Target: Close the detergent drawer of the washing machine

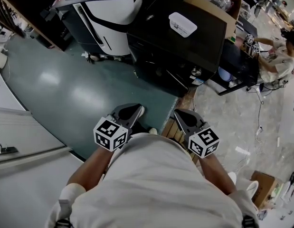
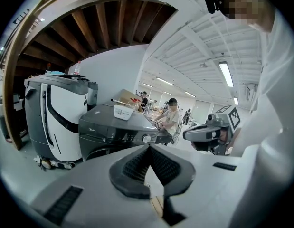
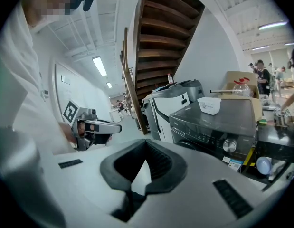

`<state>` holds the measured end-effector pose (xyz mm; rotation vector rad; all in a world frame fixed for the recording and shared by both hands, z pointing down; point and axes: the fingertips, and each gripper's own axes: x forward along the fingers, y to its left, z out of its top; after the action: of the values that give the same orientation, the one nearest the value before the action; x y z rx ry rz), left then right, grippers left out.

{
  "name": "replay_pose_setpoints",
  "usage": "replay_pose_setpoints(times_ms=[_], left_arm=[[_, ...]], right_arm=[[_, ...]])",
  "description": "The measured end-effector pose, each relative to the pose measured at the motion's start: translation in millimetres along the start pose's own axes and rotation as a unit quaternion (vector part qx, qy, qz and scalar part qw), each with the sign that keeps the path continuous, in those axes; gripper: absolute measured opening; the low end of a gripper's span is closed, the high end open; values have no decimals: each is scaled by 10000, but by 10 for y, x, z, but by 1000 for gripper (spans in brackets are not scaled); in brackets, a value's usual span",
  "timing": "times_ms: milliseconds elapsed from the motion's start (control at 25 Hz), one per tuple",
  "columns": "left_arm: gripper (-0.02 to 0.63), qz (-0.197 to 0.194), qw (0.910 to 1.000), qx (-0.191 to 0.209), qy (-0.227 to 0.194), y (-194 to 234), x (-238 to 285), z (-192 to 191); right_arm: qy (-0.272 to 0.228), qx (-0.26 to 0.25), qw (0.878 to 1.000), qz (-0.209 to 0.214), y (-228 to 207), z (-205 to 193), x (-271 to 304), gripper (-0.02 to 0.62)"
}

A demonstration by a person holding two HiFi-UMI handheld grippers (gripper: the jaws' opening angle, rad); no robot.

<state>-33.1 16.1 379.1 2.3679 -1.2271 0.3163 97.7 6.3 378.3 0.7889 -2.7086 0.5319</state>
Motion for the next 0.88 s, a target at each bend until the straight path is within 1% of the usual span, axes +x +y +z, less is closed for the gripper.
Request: replay_pose_setpoints(times_ms=[520, 880], left_arm=[[-3, -85, 9999, -34, 59, -54, 63, -64], [-3, -59, 9999, -80, 71, -30, 82, -84]], right_arm=[[5, -56, 10000, -10, 11, -47, -46, 3], [-16, -56, 10000, 9, -10, -41, -30, 3]])
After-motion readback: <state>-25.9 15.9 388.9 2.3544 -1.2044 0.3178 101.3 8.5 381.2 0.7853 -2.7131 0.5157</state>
